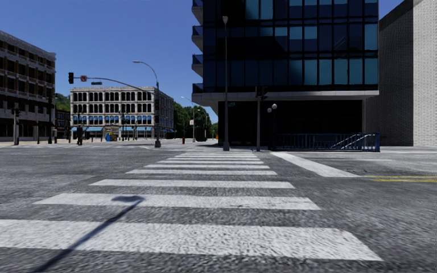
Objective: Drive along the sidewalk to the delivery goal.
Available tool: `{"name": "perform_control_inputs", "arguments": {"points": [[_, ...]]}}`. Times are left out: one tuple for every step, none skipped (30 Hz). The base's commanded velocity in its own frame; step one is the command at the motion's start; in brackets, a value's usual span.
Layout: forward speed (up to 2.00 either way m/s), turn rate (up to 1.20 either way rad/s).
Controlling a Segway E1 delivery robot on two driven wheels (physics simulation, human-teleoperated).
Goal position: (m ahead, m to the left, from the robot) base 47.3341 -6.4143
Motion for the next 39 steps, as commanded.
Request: {"name": "perform_control_inputs", "arguments": {"points": [[2.0, 0.0], [2.0, 0.0], [2.0, 0.0], [2.0, 0.0], [2.0, 0.0], [2.0, 0.0], [2.0, 0.0], [2.0, 0.0], [2.0, 0.0], [2.0, 0.0], [2.0, 0.0], [2.0, 0.0], [2.0, 0.0], [2.0, 0.0], [2.0, 0.0], [2.0, 0.0], [2.0, 0.0], [2.0, 0.0], [2.0, 0.0], [2.0, 0.0], [2.0, 0.0], [2.0, 0.0], [2.0, 0.0], [2.0, 0.0], [2.0, 0.0], [2.0, 0.0], [2.0, 0.0], [2.0, 0.0], [2.0, 0.0], [2.0, 0.0], [2.0, 0.0], [2.0, 0.0], [2.0, 0.0], [2.0, 0.0], [2.0, 0.0], [2.0, 0.0], [2.0, 0.0], [2.0, 0.0], [2.0, 0.0]]}}
